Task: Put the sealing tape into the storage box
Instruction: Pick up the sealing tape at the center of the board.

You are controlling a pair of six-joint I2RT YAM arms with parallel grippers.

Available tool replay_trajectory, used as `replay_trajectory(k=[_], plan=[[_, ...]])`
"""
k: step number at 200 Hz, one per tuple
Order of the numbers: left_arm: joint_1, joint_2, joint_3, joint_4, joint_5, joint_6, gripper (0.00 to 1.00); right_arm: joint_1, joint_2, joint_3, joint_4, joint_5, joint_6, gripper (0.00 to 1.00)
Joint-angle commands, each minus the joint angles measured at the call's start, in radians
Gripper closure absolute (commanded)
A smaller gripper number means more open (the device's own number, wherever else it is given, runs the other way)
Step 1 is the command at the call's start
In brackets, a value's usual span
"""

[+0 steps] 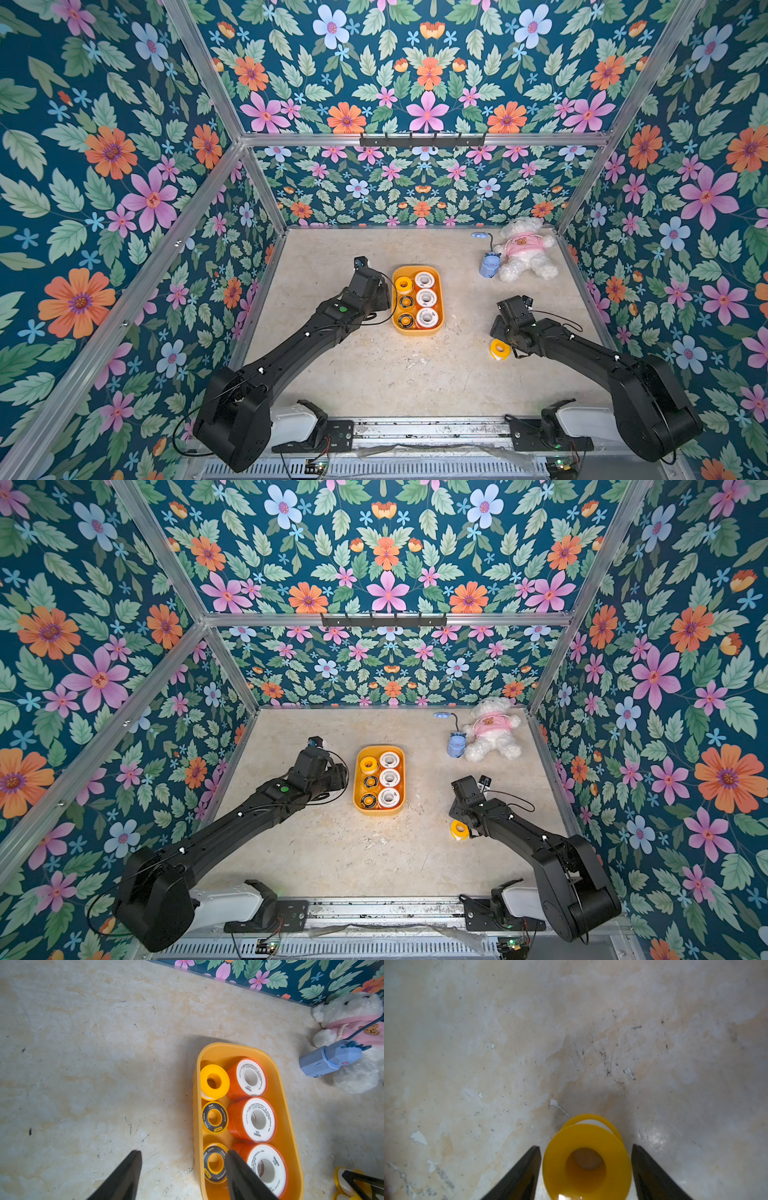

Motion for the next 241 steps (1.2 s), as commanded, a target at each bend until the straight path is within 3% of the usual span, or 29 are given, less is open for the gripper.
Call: replay_trajectory(k=[1,62,114,175,241], plan=[[0.002,0.001,0.004,0.009,-0.013,0.004,0.3,0.0,0.009,0.0,0.002,0.014,0.001,0.27],[0.002,-0.001,0.0,0.005,-0.019,-0.001,0.3,0.0,0.001,0.017,-0.018,0.022,-0.017,0.4],[0.002,-0.004,0.001,0.002,-0.026,-0.001,0.3,0.0,-0.023,0.045,-0.038,0.016,-0.044,0.41],[0.002,-0.01,0.003,0.004,-0.029,-0.003,0.3,0.008,-0.064,0.114,-0.018,-0.095,-0.13,0.41],[0.002,-0.027,-0.002,0.0,-0.035,-0.004,0.3,0.088,0.021,0.269,0.056,-0.184,-0.203,0.4]])
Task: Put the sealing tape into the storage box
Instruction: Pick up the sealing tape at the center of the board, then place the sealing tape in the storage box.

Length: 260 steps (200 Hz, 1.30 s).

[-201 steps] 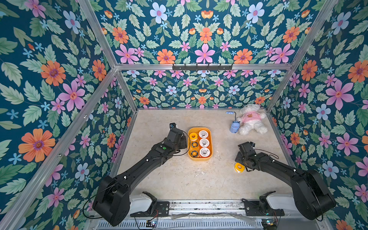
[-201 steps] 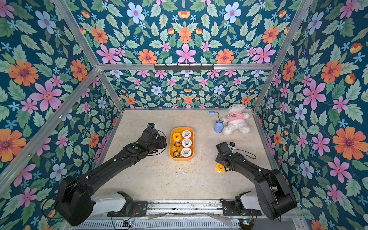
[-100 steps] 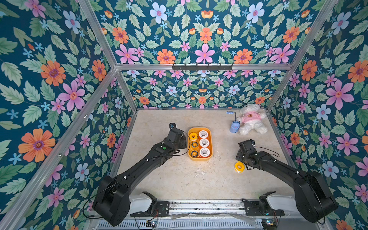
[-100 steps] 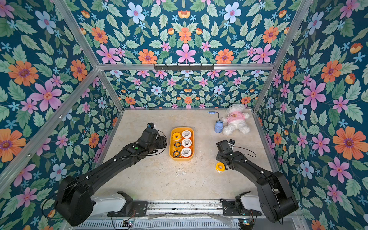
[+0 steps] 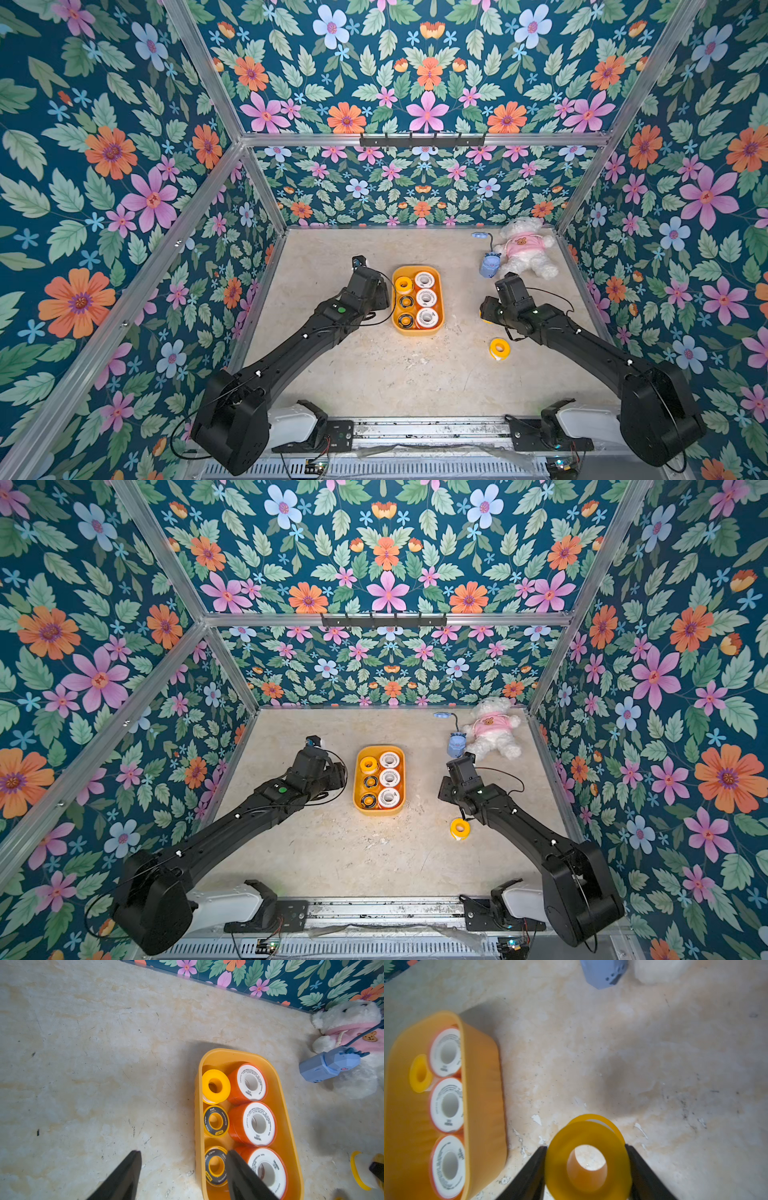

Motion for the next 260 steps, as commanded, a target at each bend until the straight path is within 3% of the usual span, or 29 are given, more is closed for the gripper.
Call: replay_trajectory(k=[1,145,260], plan=[[0.001,-0.008,-0.002,0.001,-0.013,-0.003,0.3,0.032,0.032,0.057,0.047,-0.037,-0.042,0.4],[0.001,-0.013,-0.005,0.0,-0.015,-0.006,0.3,0.23,0.389,0.436,0.154,-0.257,-0.197,0.4],[0.001,-0.021,-0.01,-0.005,-0.019,-0.004,0.29,0.322,0.647,0.686,0.026,-0.167,-0.235,0.39]])
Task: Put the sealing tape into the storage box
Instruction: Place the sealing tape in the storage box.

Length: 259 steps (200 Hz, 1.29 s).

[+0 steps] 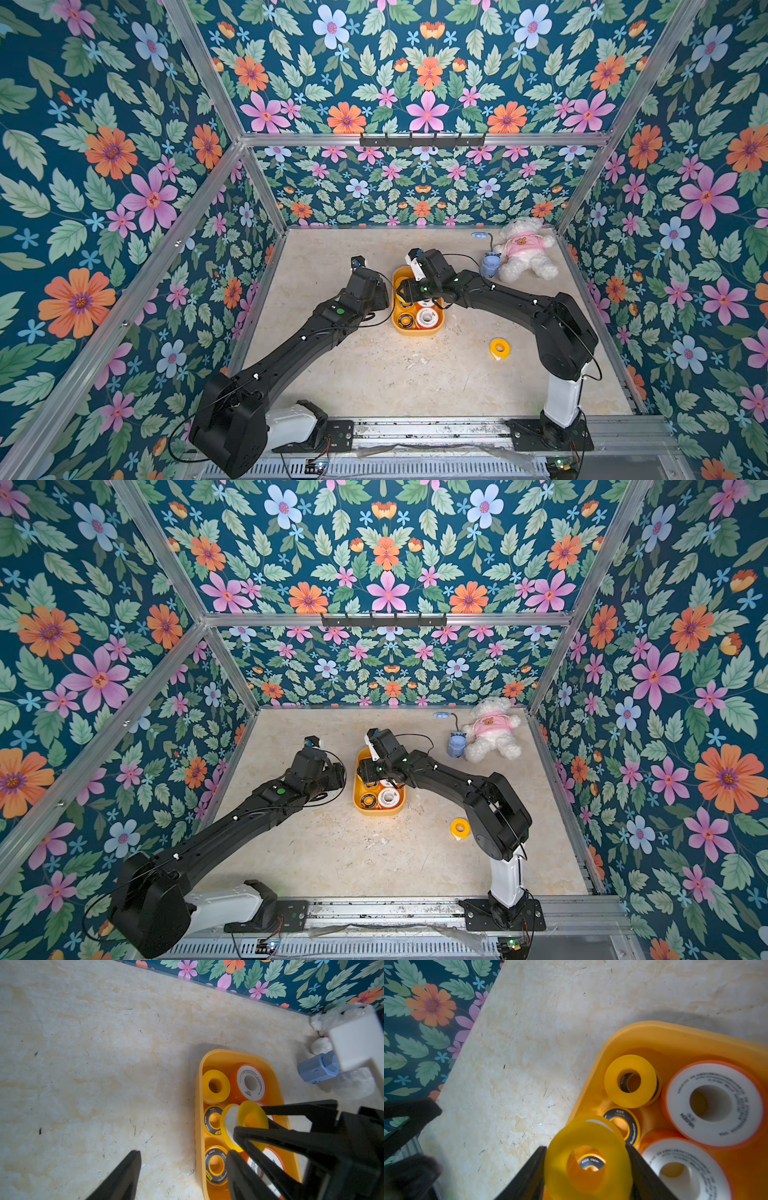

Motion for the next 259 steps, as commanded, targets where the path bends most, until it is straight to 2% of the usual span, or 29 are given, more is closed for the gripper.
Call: replay_trajectory(k=[1,41,259], plan=[[0.001,-0.006,-0.001,-0.003,-0.016,-0.001,0.29,0.01,0.03,0.035,-0.052,0.057,-0.022,0.39],[0.001,-0.008,-0.004,-0.004,-0.019,-0.001,0.29,0.021,0.066,0.065,-0.092,0.106,-0.028,0.39],[0.001,-0.009,-0.005,-0.007,-0.023,0.001,0.29,0.035,0.143,0.144,-0.16,0.164,-0.05,0.35]])
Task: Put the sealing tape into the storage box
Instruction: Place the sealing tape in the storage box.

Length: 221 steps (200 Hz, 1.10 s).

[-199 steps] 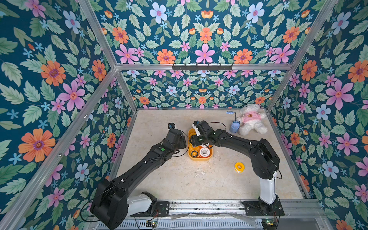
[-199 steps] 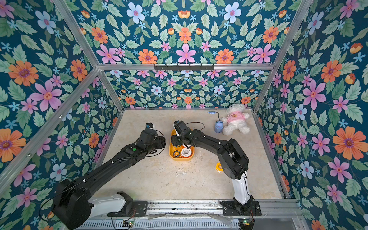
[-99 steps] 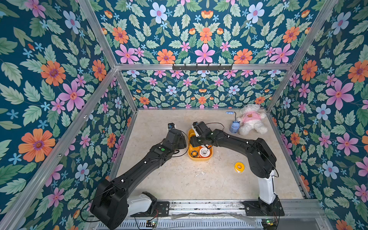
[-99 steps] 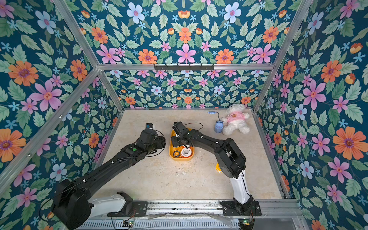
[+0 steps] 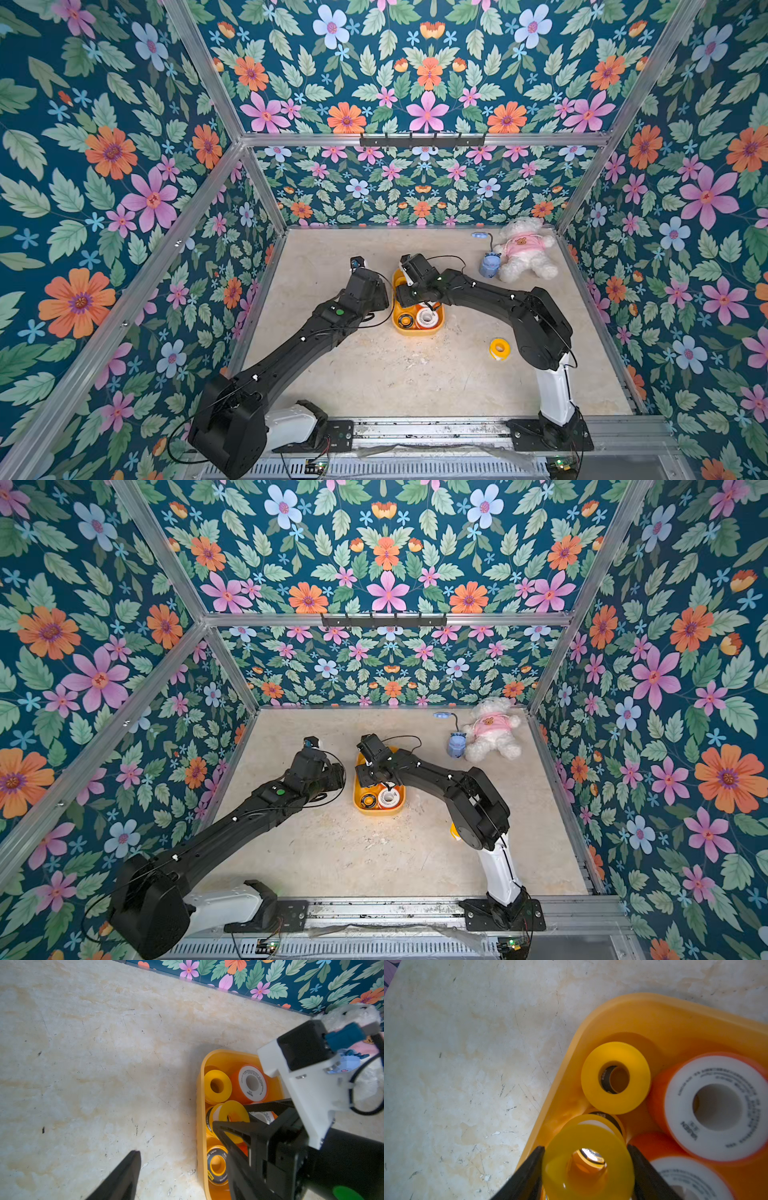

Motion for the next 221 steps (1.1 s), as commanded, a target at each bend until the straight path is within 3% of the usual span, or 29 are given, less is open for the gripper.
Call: replay_trajectory(k=[1,150,221], plan=[[0.001,-0.003,0.0,-0.007,-0.015,0.002,0.29,0.001,0.008,0.01,-0.018,0.021,-0.007,0.34],[0.001,-0.006,-0.004,-0.008,-0.018,0.002,0.29,0.002,0.016,0.021,-0.039,0.039,-0.001,0.3],[0.001,-0.006,-0.006,-0.004,0.012,0.019,0.29,0.0,-0.162,-0.077,0.046,0.029,0.037,0.3]])
